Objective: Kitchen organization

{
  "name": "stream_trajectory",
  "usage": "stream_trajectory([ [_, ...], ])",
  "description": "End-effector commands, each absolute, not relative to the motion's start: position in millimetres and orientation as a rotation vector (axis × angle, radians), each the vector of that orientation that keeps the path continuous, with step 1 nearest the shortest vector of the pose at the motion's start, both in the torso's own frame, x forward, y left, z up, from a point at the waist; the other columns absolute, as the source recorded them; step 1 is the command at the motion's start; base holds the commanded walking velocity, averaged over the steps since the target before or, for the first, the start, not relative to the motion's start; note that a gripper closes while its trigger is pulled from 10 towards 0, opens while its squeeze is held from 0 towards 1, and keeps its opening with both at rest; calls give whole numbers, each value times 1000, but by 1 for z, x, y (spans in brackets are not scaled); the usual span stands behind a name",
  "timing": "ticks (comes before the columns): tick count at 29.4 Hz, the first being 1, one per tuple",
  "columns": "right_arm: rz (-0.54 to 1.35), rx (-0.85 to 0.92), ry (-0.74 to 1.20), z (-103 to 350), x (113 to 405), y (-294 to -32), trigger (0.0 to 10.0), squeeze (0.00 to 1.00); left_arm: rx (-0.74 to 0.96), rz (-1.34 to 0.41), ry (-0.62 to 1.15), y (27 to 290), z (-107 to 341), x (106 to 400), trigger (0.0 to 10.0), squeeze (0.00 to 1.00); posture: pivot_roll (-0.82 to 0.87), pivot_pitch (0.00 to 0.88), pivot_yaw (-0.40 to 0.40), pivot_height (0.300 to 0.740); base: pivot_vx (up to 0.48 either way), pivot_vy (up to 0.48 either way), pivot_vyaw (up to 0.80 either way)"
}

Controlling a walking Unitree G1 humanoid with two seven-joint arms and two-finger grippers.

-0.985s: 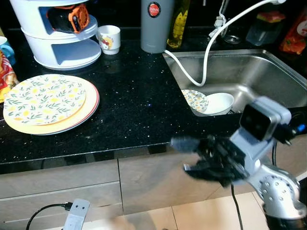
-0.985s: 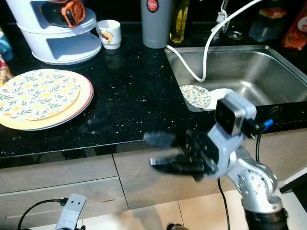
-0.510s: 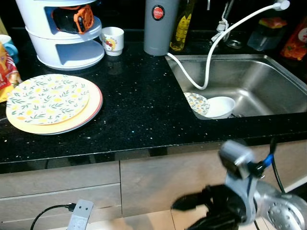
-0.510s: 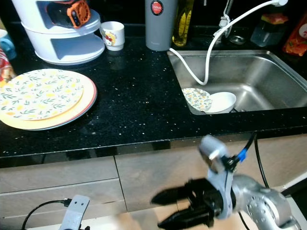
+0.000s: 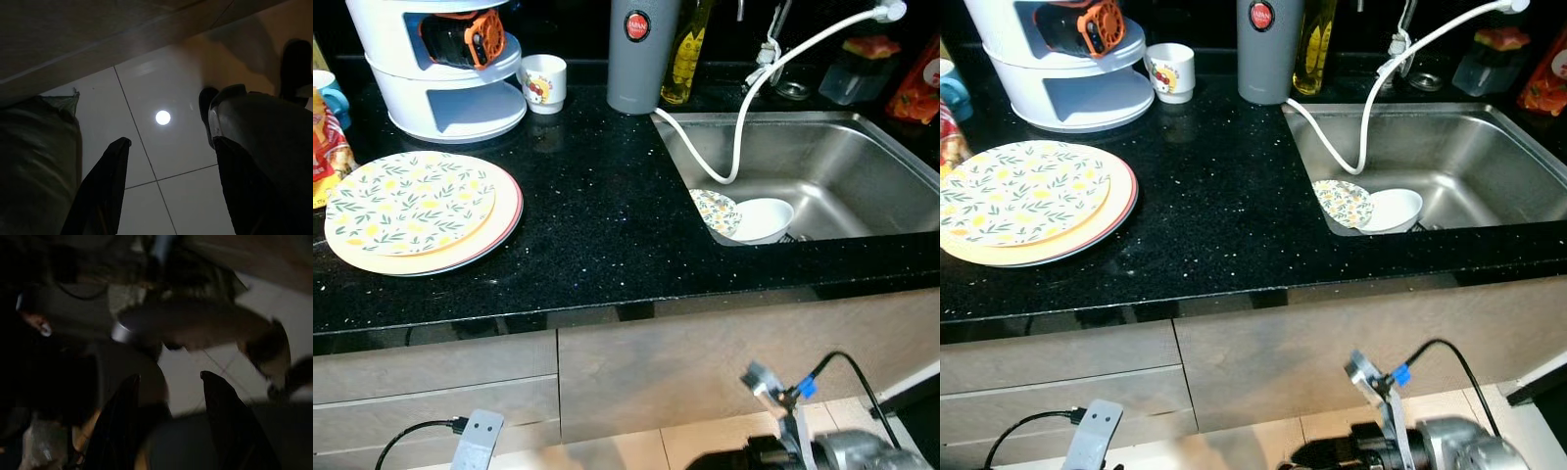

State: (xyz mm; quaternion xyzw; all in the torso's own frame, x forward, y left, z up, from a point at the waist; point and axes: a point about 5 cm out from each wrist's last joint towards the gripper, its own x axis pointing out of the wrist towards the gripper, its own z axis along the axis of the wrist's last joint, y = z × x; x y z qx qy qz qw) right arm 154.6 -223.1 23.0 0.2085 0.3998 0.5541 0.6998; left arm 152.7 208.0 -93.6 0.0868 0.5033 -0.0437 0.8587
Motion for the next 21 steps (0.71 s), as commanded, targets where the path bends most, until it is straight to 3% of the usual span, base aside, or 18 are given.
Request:
stream_trajectory([
  [1, 1161, 433, 914, 13, 153, -229, 10000, 0, 179, -109, 1076, 204, -97, 146, 10000, 0, 12, 89, -36, 740, 0, 0, 0],
  [2, 1024, 404, 944, -2, 153, -239, 10000, 0, 177, -111, 1081, 203, -98, 145, 10000, 0, 9, 96, -44, 740, 0, 0, 0],
  [3, 1024, 404, 944, -2, 153, -239, 10000, 0, 177, -111, 1081, 203, -98, 145, 10000, 0, 9, 96, -44, 740, 0, 0, 0],
  [5, 764, 374, 979, -27, 150, -252, 10000, 0, 175, -114, 1091, 201, -99, 141, 10000, 0, 8, 101, -59, 740, 0, 0, 0],
  [6, 764, 374, 979, -27, 150, -252, 10000, 0, 175, -114, 1091, 201, -99, 141, 10000, 0, 8, 101, -59, 740, 0, 0, 0],
  [9, 511, 348, 1000, -48, 145, -258, 10000, 0, 164, -88, 1103, 202, -101, 136, 10000, 0, 20, 112, -78, 740, 0, 0, 0],
  [11, 511, 348, 1000, -48, 145, -258, 10000, 0, 164, -88, 1103, 202, -101, 136, 10000, 0, 20, 112, -78, 740, 0, 0, 0],
  [16, 147, 255, 1040, -70, 136, -268, 10000, 0, 161, -73, 1131, 203, -105, 124, 10000, 0, 29, 102, -94, 740, 0, 0, 0],
  [21, -9, 205, 1034, -73, 135, -277, 10000, 0, 160, -71, 1134, 203, -105, 124, 10000, 0, 23, 94, -103, 740, 0, 0, 0],
])
